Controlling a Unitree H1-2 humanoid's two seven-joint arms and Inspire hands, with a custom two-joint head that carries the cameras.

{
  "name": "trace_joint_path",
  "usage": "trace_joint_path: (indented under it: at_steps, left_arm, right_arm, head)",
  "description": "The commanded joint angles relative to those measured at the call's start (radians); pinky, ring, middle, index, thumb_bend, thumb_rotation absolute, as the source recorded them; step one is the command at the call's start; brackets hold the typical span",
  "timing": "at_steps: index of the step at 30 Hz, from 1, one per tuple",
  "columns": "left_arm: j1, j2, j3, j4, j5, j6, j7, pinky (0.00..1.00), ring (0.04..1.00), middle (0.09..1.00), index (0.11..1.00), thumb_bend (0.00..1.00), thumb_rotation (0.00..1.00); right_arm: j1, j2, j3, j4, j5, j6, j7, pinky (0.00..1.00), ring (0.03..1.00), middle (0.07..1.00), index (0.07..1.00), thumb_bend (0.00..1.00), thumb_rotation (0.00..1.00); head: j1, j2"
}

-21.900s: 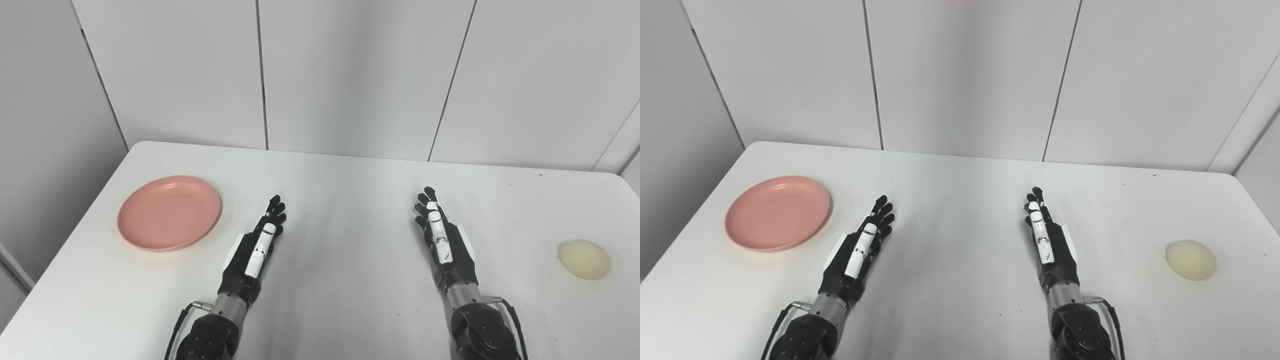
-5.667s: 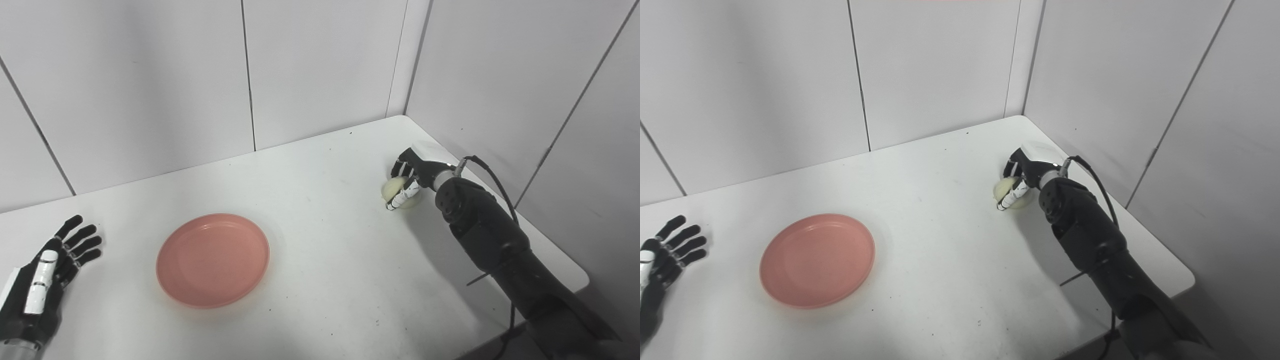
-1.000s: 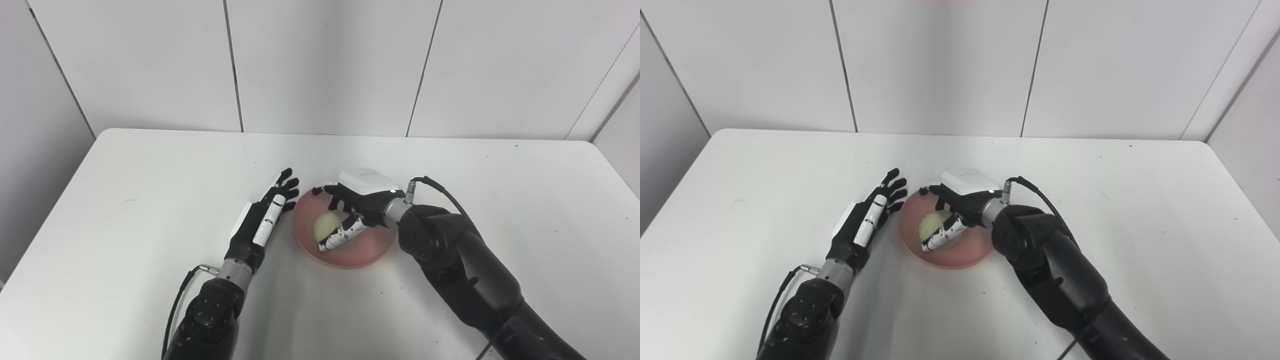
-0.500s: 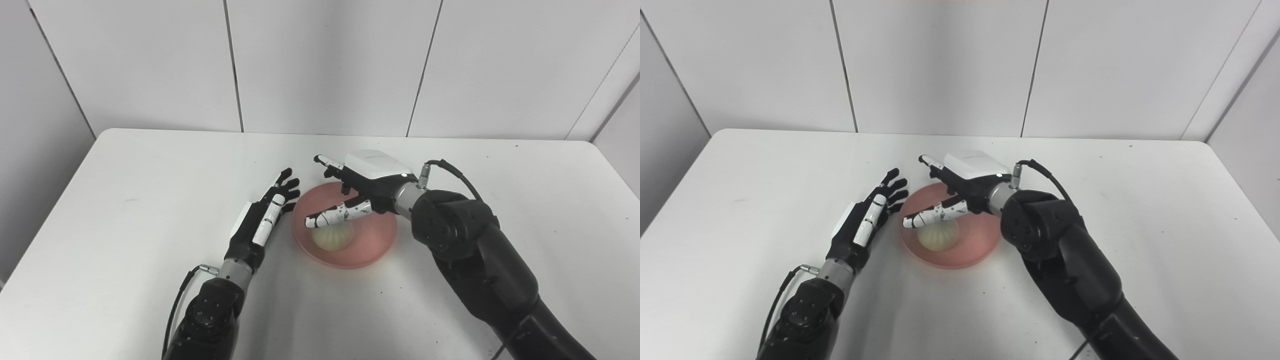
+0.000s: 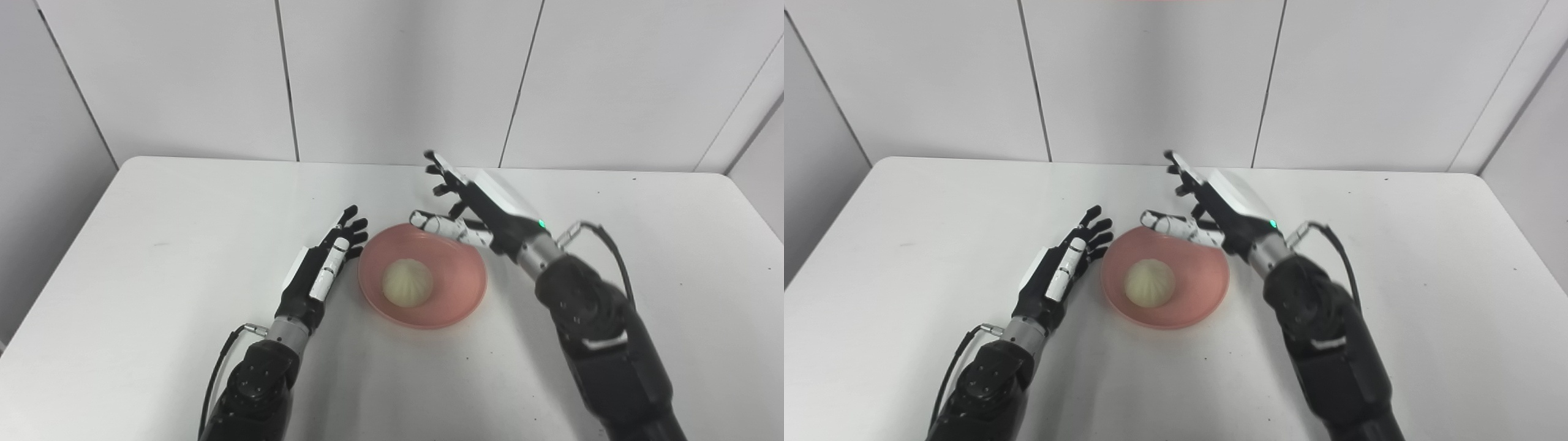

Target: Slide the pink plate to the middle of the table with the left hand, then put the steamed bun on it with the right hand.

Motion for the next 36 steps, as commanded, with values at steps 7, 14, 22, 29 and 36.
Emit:
trace_joint_path:
  at_steps: [7, 14, 22, 29, 36]
  left_arm:
    - [0.076, -0.005, -0.012, 0.052, -0.011, 0.056, -0.028, 0.90, 0.918, 0.937, 0.943, 0.46, 1.00]
    - [0.080, -0.003, -0.005, 0.057, -0.023, 0.049, -0.027, 0.90, 0.920, 0.938, 0.949, 0.48, 1.00]
    - [0.081, -0.002, 0.000, 0.057, -0.025, 0.049, -0.027, 0.91, 0.916, 0.936, 0.947, 0.48, 1.00]
    - [0.090, -0.002, 0.004, 0.042, -0.028, 0.049, -0.025, 0.91, 0.917, 0.937, 0.947, 0.48, 1.00]
    - [0.126, -0.002, 0.002, -0.001, -0.009, 0.033, -0.007, 0.90, 0.916, 0.936, 0.948, 0.45, 1.00]
  right_arm:
    - [0.041, 0.070, -0.092, 0.025, 0.126, -0.134, -0.217, 1.00, 1.000, 1.000, 1.000, 0.45, 1.00]
    - [0.074, 0.079, -0.119, 0.117, 0.179, -0.239, -0.320, 1.00, 1.000, 1.000, 1.000, 0.43, 1.00]
    - [0.090, 0.075, -0.115, 0.160, 0.202, -0.306, -0.367, 0.97, 0.995, 0.999, 1.000, 0.43, 1.00]
    - [0.119, 0.092, -0.107, 0.165, 0.271, -0.296, -0.340, 0.96, 1.000, 1.000, 0.997, 0.34, 1.00]
    - [0.143, 0.115, -0.107, 0.186, 0.382, -0.233, -0.284, 0.98, 1.000, 1.000, 1.000, 0.23, 1.00]
  head:
    - [-0.012, -0.004]
    - [-0.015, -0.003]
    - [-0.019, -0.003]
    - [-0.008, 0.003]
    - [0.004, 0.003]
